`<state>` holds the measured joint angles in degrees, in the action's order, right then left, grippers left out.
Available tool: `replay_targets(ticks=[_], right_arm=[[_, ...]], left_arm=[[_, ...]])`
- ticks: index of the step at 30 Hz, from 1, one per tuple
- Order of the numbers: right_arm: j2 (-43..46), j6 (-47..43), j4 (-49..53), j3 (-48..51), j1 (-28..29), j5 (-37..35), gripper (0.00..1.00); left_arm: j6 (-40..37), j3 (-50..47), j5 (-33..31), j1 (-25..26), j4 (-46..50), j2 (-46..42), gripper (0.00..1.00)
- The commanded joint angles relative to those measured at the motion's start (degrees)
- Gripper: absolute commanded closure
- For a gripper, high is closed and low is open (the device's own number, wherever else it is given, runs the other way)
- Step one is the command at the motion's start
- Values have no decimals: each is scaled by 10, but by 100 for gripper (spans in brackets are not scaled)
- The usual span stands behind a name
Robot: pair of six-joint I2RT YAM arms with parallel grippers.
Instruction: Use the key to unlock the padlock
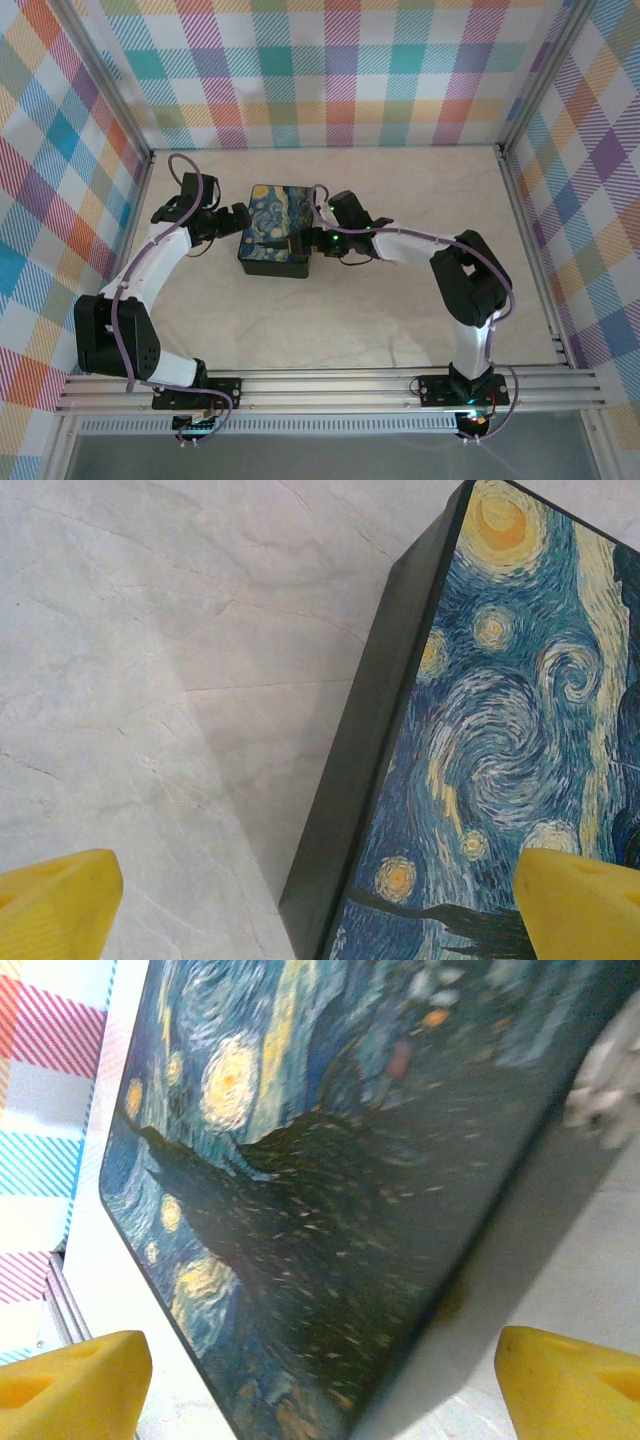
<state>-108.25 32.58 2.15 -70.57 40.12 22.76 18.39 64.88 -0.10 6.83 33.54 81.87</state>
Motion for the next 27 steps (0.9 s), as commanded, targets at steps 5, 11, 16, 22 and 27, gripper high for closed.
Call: replay_targets(ticks=[5,11,16,22,27], right_arm=[[-45,31,-44,-81,58,45,12],[-55,32,-45,-113,76,66,10],[0,-5,10,-66,33,44,10],[25,-25,21,-24,-21,27,11],[-18,-10,-8,-64,-22,47,11]], left_arm=[[-18,14,-51,-1,27,-27,0],[3,1,-68,-14,13,-31,0],[12,2,-39,-16,11,-22,0],[-1,8,-21,4,28,3,0],[-5,26,-36,1,27,33,0]])
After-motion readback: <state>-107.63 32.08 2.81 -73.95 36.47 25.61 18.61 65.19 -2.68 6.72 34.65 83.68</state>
